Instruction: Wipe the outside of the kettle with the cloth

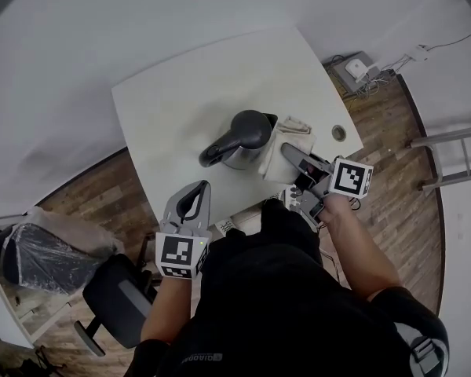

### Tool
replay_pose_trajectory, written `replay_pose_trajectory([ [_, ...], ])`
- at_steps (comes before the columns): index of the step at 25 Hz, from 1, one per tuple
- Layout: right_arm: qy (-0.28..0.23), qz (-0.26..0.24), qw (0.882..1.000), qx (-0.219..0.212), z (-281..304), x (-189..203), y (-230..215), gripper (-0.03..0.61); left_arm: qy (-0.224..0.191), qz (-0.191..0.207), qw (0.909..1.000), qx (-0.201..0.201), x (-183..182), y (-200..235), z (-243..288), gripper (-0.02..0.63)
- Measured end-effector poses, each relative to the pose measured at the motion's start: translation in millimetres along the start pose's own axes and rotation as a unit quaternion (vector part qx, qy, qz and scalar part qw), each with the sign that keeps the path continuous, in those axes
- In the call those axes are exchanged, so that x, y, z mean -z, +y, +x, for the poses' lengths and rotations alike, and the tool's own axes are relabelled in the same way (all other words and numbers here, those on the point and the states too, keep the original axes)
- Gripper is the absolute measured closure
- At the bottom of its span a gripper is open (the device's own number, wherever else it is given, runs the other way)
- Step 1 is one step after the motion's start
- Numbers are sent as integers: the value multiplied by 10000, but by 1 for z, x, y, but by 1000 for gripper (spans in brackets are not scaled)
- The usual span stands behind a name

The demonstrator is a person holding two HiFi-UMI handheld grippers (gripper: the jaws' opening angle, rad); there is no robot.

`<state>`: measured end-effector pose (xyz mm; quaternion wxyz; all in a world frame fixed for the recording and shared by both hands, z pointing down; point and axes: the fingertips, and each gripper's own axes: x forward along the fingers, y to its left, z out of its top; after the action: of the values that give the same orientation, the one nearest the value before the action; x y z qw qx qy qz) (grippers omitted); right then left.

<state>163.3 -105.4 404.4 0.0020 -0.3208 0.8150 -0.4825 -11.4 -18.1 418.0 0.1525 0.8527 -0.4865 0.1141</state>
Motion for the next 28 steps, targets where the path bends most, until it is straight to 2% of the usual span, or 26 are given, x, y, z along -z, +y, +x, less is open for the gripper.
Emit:
replay_pose_trajectory([
  [2, -80, 242, 9996, 85, -1, 2, -13, 486, 4, -55, 9999, 86, -1, -4, 4, 607],
  [5, 28, 9, 10000, -13, 3, 0, -21, 486, 34, -215, 9996, 155, 1, -6, 10, 607],
  [7, 126, 79, 9999, -65, 6, 4, -29, 486, 93, -306, 9994, 146, 4, -7, 14, 607],
  [11, 217, 599, 9979, 133, 6, 17, -59, 488, 223, -357, 9991, 53, 6, -8, 18, 607],
  [28, 689, 1259, 9888, 416, 29, 52, -149, 488, 635, -406, 9966, -324, 15, -11, 40, 607],
])
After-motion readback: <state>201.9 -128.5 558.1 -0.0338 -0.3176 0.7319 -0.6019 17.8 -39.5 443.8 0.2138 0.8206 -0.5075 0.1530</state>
